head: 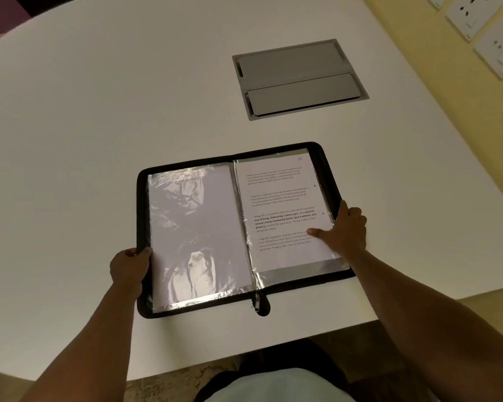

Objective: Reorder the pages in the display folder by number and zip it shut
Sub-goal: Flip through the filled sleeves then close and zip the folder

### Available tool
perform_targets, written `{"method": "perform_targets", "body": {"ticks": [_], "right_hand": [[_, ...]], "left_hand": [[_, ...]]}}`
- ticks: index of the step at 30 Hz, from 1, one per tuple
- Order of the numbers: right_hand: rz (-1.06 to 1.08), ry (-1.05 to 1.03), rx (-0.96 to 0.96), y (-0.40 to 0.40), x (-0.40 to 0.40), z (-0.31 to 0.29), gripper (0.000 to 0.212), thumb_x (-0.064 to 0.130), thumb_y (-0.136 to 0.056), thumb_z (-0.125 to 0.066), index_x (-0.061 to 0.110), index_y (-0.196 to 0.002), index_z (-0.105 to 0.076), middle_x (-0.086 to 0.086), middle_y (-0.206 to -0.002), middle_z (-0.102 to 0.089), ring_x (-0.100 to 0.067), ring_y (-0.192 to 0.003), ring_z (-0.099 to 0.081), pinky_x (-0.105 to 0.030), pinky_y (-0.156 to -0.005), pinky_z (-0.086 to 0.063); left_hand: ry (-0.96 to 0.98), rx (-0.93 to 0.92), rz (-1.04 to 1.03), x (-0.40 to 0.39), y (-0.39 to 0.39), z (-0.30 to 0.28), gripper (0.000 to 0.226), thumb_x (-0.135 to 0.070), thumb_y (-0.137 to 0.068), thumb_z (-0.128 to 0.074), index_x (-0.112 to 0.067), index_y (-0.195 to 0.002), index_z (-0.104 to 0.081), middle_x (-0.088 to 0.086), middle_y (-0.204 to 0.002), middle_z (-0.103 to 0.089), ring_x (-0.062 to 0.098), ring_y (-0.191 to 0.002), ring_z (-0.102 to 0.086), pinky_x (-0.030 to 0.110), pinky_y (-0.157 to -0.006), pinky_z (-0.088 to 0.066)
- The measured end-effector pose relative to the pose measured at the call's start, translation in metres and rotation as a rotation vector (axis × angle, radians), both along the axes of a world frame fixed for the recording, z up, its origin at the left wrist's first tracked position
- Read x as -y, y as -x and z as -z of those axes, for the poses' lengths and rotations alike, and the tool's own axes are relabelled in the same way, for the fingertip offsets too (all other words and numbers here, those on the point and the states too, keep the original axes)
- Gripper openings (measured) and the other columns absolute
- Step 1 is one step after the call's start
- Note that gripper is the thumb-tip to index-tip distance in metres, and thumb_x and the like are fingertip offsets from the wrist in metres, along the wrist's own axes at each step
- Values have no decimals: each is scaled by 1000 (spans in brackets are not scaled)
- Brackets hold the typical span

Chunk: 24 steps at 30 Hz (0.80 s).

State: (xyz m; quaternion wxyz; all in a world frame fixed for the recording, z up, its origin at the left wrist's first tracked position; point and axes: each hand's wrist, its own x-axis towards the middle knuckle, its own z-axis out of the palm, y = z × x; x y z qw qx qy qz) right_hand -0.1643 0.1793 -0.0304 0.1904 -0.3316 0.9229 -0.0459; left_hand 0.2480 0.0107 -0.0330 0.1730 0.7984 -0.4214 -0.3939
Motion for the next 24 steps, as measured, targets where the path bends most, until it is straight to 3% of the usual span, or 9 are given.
{"method": "perform_targets", "body": {"ticks": [7,10,13,16,19,22,24], "right_hand": [[27,62,31,19,22,1,104,62,-71,-73,8,-147,-28,-19,-137,-40,-34,-125,-39,-41,-99,-41],[21,66,-42,19,29,0,94,62,-77,-68,7,-145,-33,-19,-138,-42,-34,-126,-41,-43,-100,-41],[-52,202,-178,7,30,4,78,55,-84,-64,5,-139,-40,-20,-142,-42,-35,-130,-40,-47,-108,-37],[-88,331,-149,-13,31,8,69,48,-85,-67,3,-133,-47,-20,-140,-46,-35,-128,-43,-47,-107,-37],[-98,392,-83,-37,37,6,61,42,-86,-68,3,-131,-52,-18,-137,-50,-32,-127,-45,-44,-107,-39],[-303,453,33,-76,44,0,55,35,-86,-70,3,-129,-56,-16,-131,-56,-29,-125,-49,-42,-105,-43],[-483,446,168,-107,49,-6,53,32,-87,-70,4,-130,-56,-15,-132,-56,-30,-125,-50,-44,-104,-43]], "left_hand": [[0,5,-13,15,12,2,35,-20,-87,-70,-5,-118,-63,16,-112,-66,36,-103,-62,47,-96,-50],[-7,32,17,21,20,2,39,-19,-87,-69,-6,-124,-61,16,-118,-65,35,-107,-61,47,-98,-49],[9,124,92,17,28,-3,44,-17,-89,-65,-4,-130,-56,18,-121,-63,38,-110,-60,46,-98,-49],[30,224,180,12,32,-4,50,-18,-89,-63,-3,-135,-51,21,-122,-61,40,-111,-59,47,-96,-48],[79,263,192,4,38,-8,39,-14,-87,-63,-6,-126,-61,22,-117,-62,42,-107,-60,48,-92,-51],[50,245,253,-6,48,-12,27,-18,-91,-55,-7,-112,-68,20,-109,-65,41,-101,-61,40,-82,-50],[-14,234,260,-9,52,-12,31,-28,-93,-52,-5,-108,-66,20,-111,-64,39,-101,-59,37,-83,-48]]}}
